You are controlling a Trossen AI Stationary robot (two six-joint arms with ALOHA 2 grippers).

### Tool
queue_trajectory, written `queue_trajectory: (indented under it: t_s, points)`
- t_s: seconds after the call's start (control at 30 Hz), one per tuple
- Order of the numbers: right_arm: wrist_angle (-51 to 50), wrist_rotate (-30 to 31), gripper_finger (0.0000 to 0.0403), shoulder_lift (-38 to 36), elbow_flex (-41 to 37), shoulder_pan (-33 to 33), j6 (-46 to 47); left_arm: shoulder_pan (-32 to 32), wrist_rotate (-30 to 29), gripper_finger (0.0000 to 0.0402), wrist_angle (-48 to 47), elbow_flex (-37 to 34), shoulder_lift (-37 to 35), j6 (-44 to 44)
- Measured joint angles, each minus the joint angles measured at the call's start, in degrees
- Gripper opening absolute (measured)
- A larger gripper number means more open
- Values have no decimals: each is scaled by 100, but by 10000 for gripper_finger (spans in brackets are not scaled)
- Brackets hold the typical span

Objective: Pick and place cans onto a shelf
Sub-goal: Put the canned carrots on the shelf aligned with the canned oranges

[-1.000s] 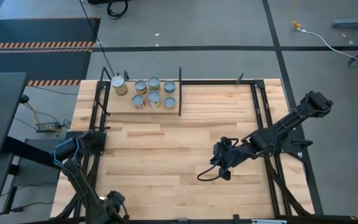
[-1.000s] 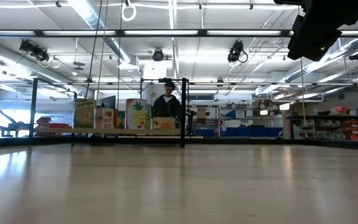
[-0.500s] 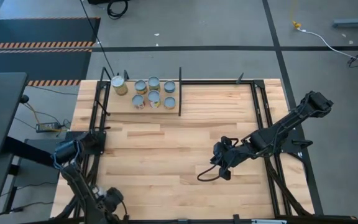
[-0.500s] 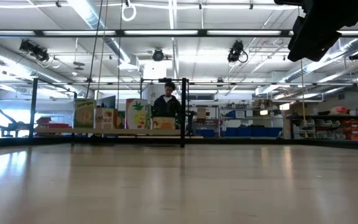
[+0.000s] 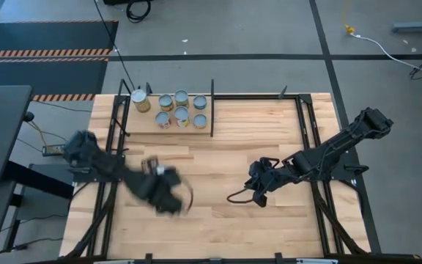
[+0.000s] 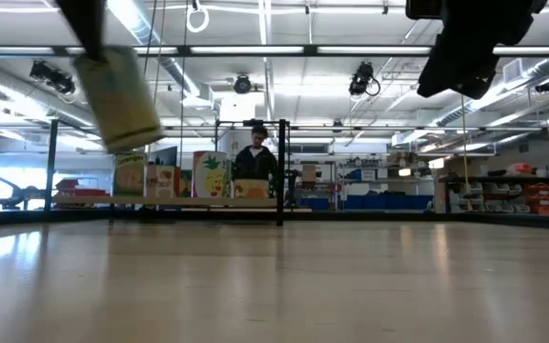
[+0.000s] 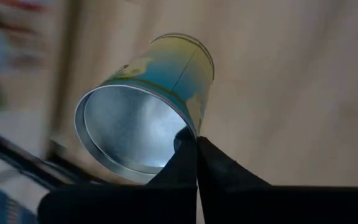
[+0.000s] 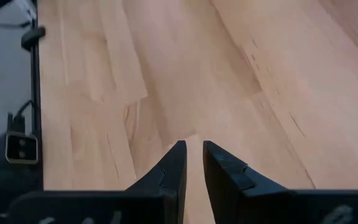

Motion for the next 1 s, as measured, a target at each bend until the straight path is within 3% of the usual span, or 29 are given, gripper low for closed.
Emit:
queue_trajectory:
  t_s: [0.13,0.47,0.7,1.0]
  points:
    - [70,-17,60,0,0,-101,337,1209,-387,1,-19,-491,-723,1344]
    - [69,251,60,0,0,-263,1181,4076,-398,0,-4,-1966,-2600,3898]
    - [94,206,60,0,0,-748,1671,5711,-383,0,398,-2529,-2663,5581]
    - [452,-70,60,0,0,-1051,1813,6582,-370,0,1428,-3279,-2656,6726]
